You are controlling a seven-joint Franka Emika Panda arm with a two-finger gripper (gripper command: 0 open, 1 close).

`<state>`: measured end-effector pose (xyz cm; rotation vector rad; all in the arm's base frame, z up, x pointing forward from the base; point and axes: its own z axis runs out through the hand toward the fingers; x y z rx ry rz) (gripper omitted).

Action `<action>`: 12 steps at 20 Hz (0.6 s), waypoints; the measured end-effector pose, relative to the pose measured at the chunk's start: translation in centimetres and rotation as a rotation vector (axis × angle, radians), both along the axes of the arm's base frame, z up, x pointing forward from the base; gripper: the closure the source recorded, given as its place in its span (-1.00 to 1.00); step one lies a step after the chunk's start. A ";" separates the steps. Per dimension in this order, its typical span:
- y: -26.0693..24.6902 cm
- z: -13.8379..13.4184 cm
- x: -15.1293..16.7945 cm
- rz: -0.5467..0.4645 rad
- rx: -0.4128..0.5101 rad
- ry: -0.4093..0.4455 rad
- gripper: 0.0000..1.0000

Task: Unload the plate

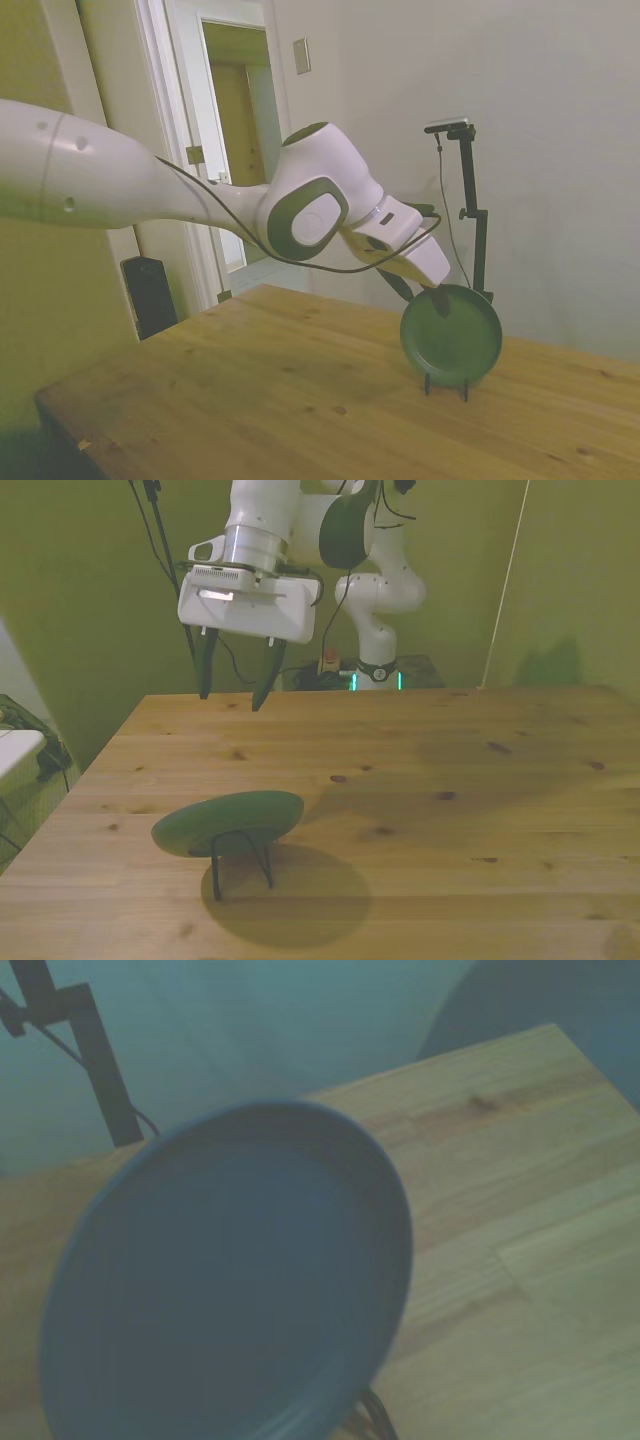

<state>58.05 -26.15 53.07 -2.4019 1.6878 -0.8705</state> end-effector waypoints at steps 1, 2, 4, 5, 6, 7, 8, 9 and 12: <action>0.2 -0.2 1.3 0.003 0.002 -0.007 -1.00; 0.4 -0.3 2.5 0.006 0.002 -0.012 -1.00; 1.1 -0.5 4.6 0.014 0.006 -0.025 -1.00; 1.5 -0.7 5.5 0.021 0.007 -0.029 -1.00; 1.9 -0.8 6.3 0.028 0.007 -0.032 -1.00; 2.4 -1.0 7.0 0.034 0.011 -0.034 -1.00; 2.9 -1.1 7.5 0.038 0.023 -0.036 -1.00; 3.4 -1.1 7.7 0.043 0.042 -0.037 -1.00; 4.4 0.0 7.4 0.064 0.069 -0.039 -1.00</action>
